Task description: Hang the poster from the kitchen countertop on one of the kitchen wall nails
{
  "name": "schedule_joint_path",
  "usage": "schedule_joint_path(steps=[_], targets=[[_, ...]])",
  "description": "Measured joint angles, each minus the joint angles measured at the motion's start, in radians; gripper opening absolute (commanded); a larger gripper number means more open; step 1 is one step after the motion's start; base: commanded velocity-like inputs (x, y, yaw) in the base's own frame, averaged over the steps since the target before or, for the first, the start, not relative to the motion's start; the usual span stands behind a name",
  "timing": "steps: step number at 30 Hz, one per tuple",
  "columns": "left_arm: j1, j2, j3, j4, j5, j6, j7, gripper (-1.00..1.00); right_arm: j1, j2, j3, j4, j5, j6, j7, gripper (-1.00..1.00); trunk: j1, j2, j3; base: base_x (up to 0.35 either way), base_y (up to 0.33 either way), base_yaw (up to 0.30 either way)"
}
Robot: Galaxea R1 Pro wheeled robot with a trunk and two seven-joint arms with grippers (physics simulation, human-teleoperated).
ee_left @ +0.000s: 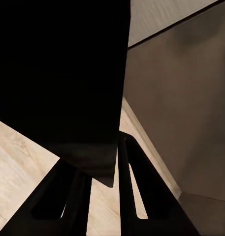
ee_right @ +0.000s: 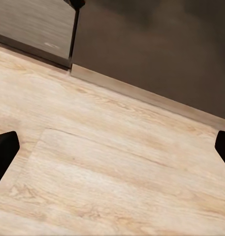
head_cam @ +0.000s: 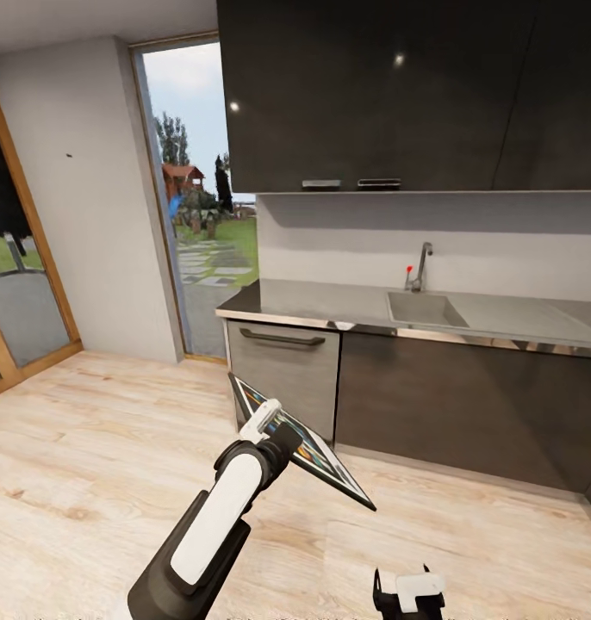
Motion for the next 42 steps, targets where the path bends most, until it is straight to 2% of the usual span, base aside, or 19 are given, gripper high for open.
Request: schedule_joint_path(steps=[8,14,17,20,21,23,24,28,30,31,32,42], targets=[[0.0,0.0,0.0,0.0,0.0,0.0,0.005,-1.0,0.0,0.001,0.0,-0.027,0.0,0.0,-0.003,1.0,0.0,0.0,-0.013,0.0,0.0,0.009],[0.0,0.0,0.0,0.0,-0.001,0.0,0.042,-1.0,0.0,0.001,0.005,-0.041,0.001,-0.001,-0.065,1.0,0.0,0.0,-0.017,0.0,0.0,0.014],[-0.001,0.0,0.0,0.0,-0.001,0.0,0.047,-1.0,0.0,0.002,0.006,-0.062,0.013,0.0,-0.075,1.0,0.0,0.0,-0.018,0.0,0.0,0.004],[-0.003,0.0,-0.001,0.0,-0.001,0.001,0.068,-1.0,0.0,0.007,0.009,-0.099,0.069,0.015,-0.082,1.0,0.0,0.0,-0.018,0.0,0.0,0.001],[-0.011,0.0,-0.001,0.0,-0.001,0.001,0.083,-1.0,0.0,0.015,0.011,-0.111,0.113,0.052,-0.085,1.0,0.0,0.0,-0.018,0.0,0.0,0.0],[-0.023,0.0,-0.001,0.0,-0.001,0.001,0.099,-1.0,0.0,0.029,0.012,-0.123,0.166,0.107,-0.087,1.0,0.0,0.0,-0.018,0.0,0.0,0.0],[-0.032,0.0,-0.001,0.0,-0.001,0.001,0.114,-1.0,0.0,0.044,0.012,-0.135,0.211,0.159,-0.087,1.0,0.0,0.0,-0.018,0.0,0.0,0.0],[-0.046,0.0,-0.001,0.0,0.004,0.001,0.135,-1.0,0.0,0.067,0.012,-0.175,0.273,0.229,-0.089,1.0,0.0,0.0,-0.018,0.0,0.0,0.0],[-0.049,0.0,-0.001,0.0,0.005,0.001,0.139,-1.0,0.0,0.072,0.012,-0.187,0.284,0.243,-0.089,1.0,0.0,0.0,-0.018,0.0,0.0,0.0],[-0.062,0.0,-0.001,0.0,0.006,0.001,0.144,-1.0,0.0,0.09,0.013,-0.201,0.298,0.259,-0.089,1.0,0.0,0.0,-0.018,0.0,0.0,0.0],[-0.065,0.0,-0.001,0.0,0.006,0.001,0.144,-1.0,0.0,0.093,0.012,-0.203,0.299,0.261,-0.089,1.0,0.0,0.0,-0.018,0.0,0.0,0.0],[-0.082,0.0,-0.001,0.0,0.008,0.001,0.146,-1.0,0.0,0.108,0.014,-0.225,0.304,0.268,-0.088,1.0,0.0,0.0,-0.018,0.0,0.0,0.0]])
